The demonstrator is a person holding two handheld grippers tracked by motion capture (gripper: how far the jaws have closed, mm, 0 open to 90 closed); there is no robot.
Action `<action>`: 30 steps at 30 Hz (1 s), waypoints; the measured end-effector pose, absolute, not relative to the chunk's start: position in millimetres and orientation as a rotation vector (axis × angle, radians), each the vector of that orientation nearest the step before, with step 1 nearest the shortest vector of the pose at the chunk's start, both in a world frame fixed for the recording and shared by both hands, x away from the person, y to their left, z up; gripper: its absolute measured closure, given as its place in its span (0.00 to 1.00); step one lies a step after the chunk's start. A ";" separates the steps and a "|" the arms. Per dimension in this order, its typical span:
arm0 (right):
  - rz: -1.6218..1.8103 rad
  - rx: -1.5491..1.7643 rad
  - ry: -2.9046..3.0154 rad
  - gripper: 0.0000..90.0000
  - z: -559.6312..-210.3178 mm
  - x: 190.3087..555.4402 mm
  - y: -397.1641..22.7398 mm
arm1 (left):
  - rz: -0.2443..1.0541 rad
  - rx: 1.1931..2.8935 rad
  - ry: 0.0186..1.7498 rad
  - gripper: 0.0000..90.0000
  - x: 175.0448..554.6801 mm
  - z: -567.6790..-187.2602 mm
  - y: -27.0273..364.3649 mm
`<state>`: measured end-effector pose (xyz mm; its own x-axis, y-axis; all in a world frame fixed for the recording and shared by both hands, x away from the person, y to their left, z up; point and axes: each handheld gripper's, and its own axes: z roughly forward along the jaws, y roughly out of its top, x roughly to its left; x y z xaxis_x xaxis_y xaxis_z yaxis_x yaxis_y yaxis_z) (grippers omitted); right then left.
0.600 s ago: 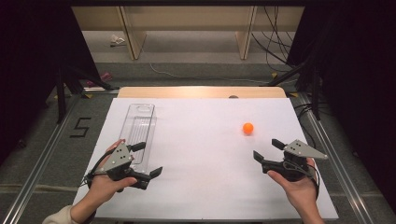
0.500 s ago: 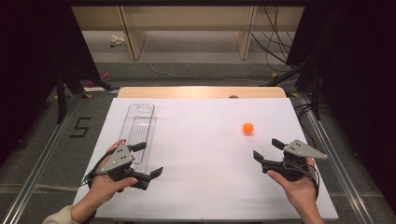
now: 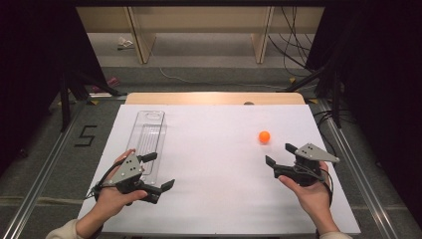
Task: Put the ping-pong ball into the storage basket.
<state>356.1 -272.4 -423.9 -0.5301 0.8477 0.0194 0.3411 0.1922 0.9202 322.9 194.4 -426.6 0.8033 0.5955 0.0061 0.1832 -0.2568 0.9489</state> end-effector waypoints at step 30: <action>1.243 1.196 1.962 0.18 -436.2 414.1 -267.9 | 0.446 1.817 0.602 0.00 322.9 -426.8 196.2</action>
